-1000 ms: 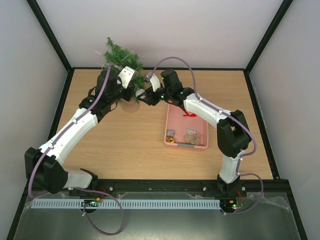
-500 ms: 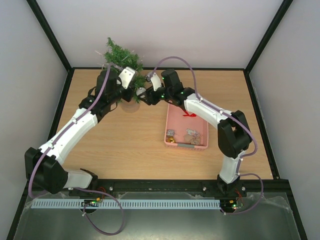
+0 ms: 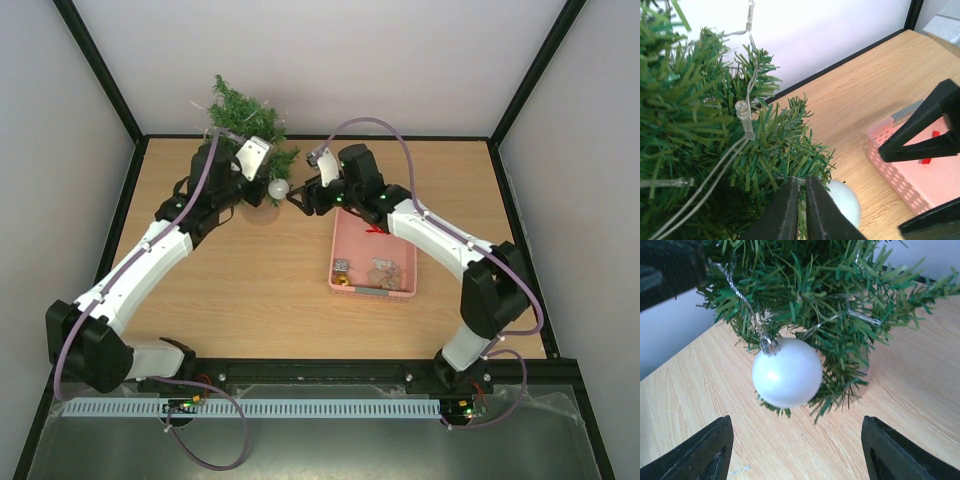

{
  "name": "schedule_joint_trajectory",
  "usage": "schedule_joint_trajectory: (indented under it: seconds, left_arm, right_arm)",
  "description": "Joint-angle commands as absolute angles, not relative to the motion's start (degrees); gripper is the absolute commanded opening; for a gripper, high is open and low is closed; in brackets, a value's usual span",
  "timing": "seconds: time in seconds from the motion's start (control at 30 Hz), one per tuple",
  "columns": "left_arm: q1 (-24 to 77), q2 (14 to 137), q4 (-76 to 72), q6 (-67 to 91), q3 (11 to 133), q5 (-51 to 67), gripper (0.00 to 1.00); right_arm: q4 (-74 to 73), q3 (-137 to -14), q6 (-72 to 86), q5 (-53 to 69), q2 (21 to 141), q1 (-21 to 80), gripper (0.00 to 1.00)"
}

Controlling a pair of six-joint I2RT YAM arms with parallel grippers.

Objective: Decorate the small christmas tree
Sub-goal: Hang the decoration item on the Christmas tree, then pick up the decoration item from the storage box.

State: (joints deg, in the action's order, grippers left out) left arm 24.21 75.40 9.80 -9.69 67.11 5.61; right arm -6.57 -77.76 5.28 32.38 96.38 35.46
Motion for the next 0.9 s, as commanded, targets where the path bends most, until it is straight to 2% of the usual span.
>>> schedule_joint_trajectory:
  seconds: [0.0,0.1,0.23,0.3,0.43,0.57,0.6,0.63,0.67,0.87]
  left_arm:
    - [24.5,72.9,9.2,-9.8,66.5,6.2,0.11]
    - [24.5,72.3,9.2,-9.3,66.4,6.2,0.22]
    - [24.5,70.9,9.2,-8.3,66.3,7.5,0.26]
    - [24.5,69.8,8.9,-7.4,66.1,8.4,0.33]
    - [24.5,67.2,8.2,-4.6,64.9,10.0,0.52]
    - [24.4,62.6,8.1,-2.6,61.1,8.9,0.69]
    - [24.4,61.3,7.8,-2.2,59.7,8.6,0.78]
    - [24.4,59.8,7.6,-2.0,58.2,8.2,0.95]
    - [24.4,58.5,7.6,-1.8,56.9,7.7,0.99]
    - [24.3,49.4,7.0,0.2,46.9,2.9,0.99]
  right_arm:
    - [-4.4,-74.0,8.3,28.8,90.3,35.2,0.69]
    - [-2.5,-71.0,11.2,26.5,87.1,35.2,0.69]
    - [-2.5,-68.2,15.9,21.4,83.1,35.2,0.70]
    - [-3.5,-67.1,17.6,18.9,81.3,35.2,0.69]
    - [-7.5,-65.6,19.0,11.4,77.9,35.2,0.69]
    - [-12.4,-64.9,17.9,-2.8,77.6,35.2,0.68]
    - [-12.5,-63.6,17.4,-5.4,77.8,35.2,0.67]
    - [-12.5,-62.8,16.8,-7.6,78.4,35.2,0.67]
    - [-12.8,-62.4,16.4,-9.1,79.3,35.0,0.66]
    - [-14.8,-63.2,12.7,-11.2,87.9,32.4,0.56]
